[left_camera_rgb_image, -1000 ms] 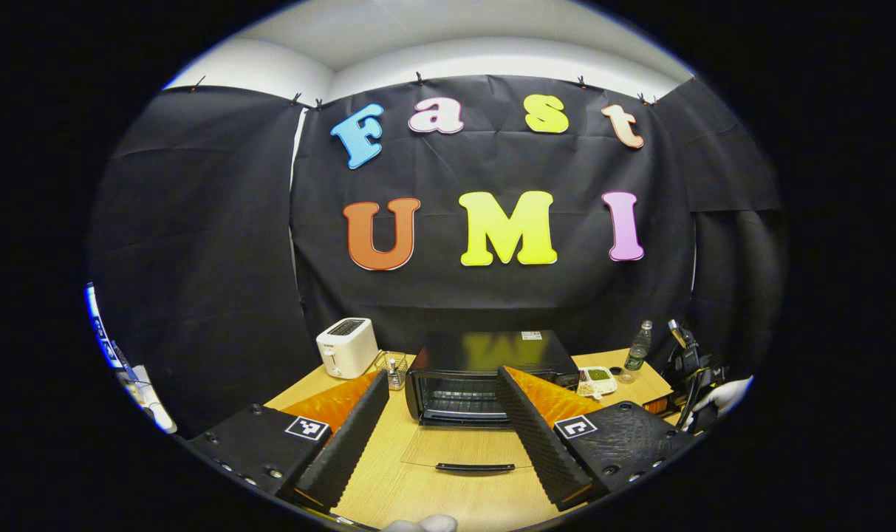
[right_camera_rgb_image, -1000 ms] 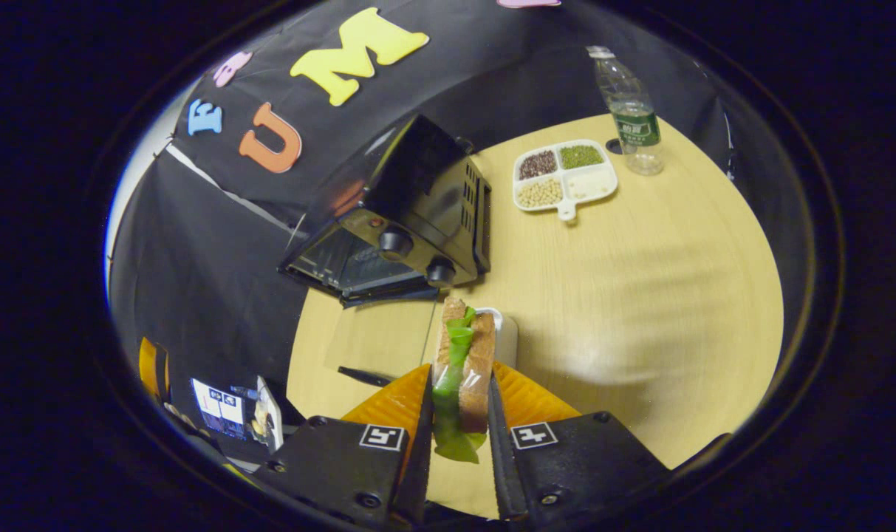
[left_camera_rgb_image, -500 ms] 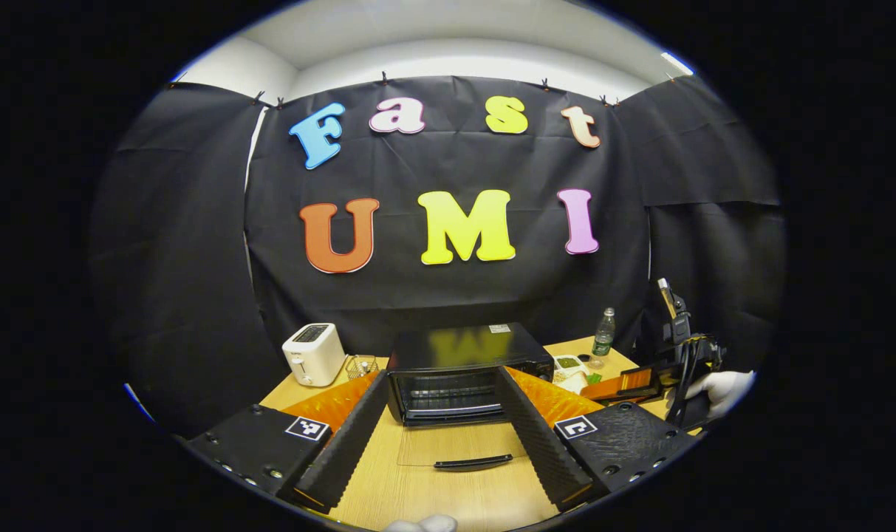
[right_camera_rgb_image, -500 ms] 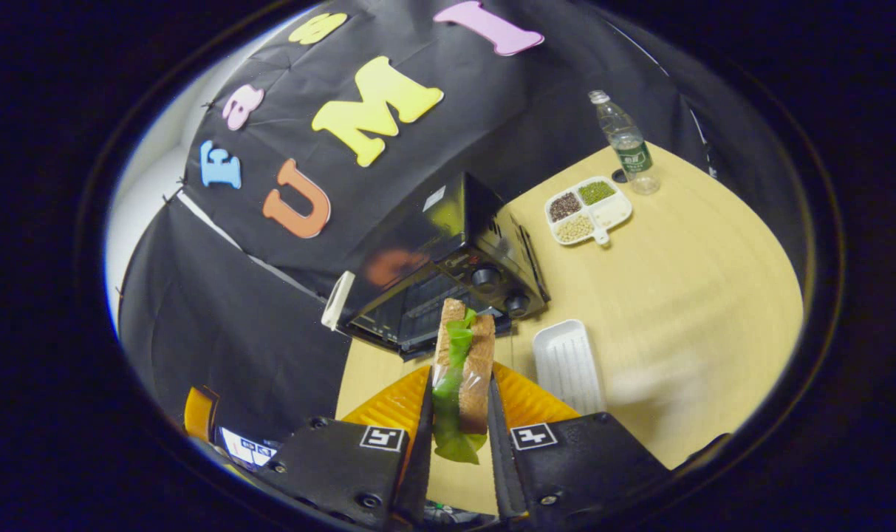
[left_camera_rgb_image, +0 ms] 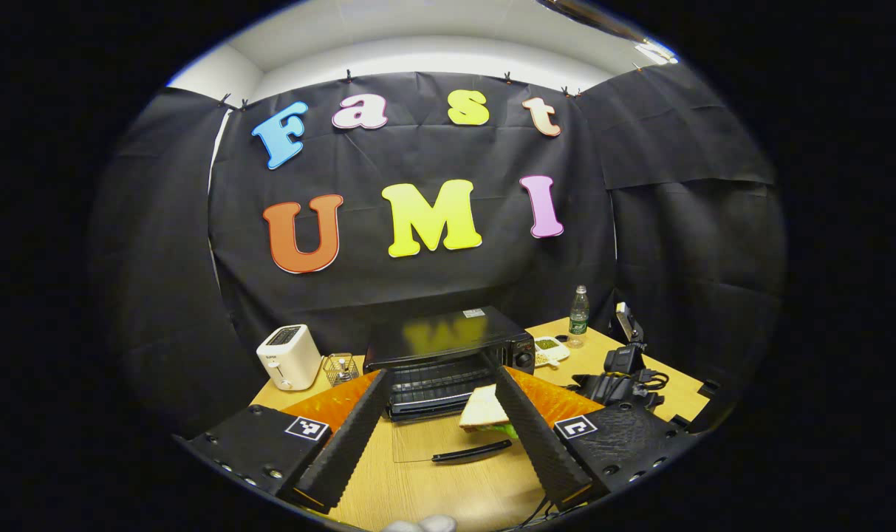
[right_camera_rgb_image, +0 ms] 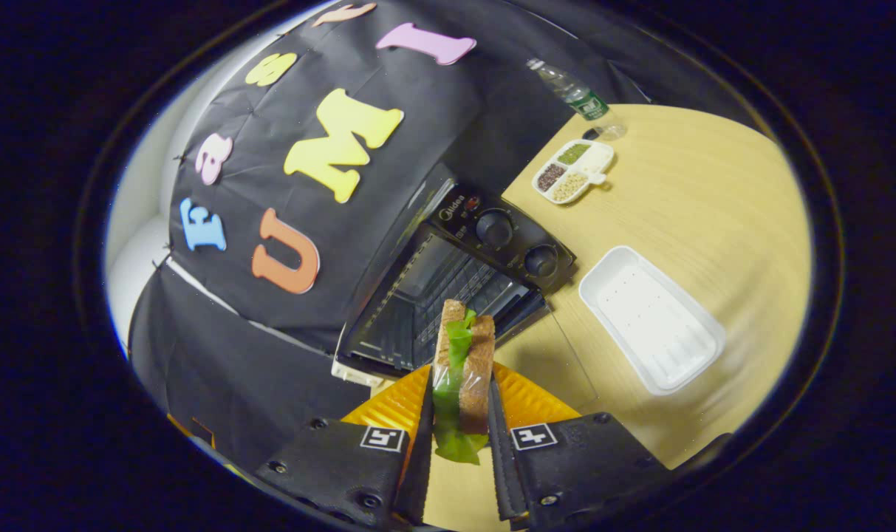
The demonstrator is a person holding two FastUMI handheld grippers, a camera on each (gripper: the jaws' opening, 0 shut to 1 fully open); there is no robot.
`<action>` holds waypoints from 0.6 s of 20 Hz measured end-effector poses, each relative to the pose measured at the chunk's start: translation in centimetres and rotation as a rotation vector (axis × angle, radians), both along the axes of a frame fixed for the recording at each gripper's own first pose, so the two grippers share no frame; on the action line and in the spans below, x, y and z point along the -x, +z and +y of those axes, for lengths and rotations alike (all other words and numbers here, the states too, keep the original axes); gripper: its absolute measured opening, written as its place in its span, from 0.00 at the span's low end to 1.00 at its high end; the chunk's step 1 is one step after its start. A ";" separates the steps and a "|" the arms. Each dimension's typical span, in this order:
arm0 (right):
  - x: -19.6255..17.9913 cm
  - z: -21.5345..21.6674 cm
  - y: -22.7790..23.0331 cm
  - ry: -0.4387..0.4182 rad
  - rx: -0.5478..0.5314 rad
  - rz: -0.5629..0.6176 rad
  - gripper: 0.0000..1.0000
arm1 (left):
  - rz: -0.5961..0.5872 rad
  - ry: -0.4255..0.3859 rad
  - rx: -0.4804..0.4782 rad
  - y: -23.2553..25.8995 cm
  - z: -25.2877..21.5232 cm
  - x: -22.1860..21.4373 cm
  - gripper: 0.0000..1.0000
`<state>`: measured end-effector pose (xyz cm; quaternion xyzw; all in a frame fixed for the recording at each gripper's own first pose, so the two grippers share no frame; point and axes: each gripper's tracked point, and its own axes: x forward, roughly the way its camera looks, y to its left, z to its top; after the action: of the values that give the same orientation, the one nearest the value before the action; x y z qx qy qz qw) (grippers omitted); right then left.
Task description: Open the electric oven with the left hand, put the food in, and close the electric oven.
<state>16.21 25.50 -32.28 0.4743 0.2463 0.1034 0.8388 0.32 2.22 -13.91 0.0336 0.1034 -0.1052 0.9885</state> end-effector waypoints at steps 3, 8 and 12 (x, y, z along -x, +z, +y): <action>-2.4 1.9 -0.6 -0.072 -0.063 0.006 0.39 | 0.015 -0.003 -0.003 -1.3 0.5 0.7 0.95; -7.5 4.5 -0.2 -0.175 -0.108 -0.015 0.38 | 0.035 0.018 -0.025 -2.4 2.0 0.7 0.95; -10.9 6.5 -0.1 -0.214 -0.146 -0.017 0.39 | 0.026 0.023 -0.034 -2.5 2.6 0.2 0.95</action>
<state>27.07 31.98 -32.40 0.5570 0.1792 0.0351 0.8102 0.14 4.87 -16.40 0.0478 0.1186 -0.0924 0.9875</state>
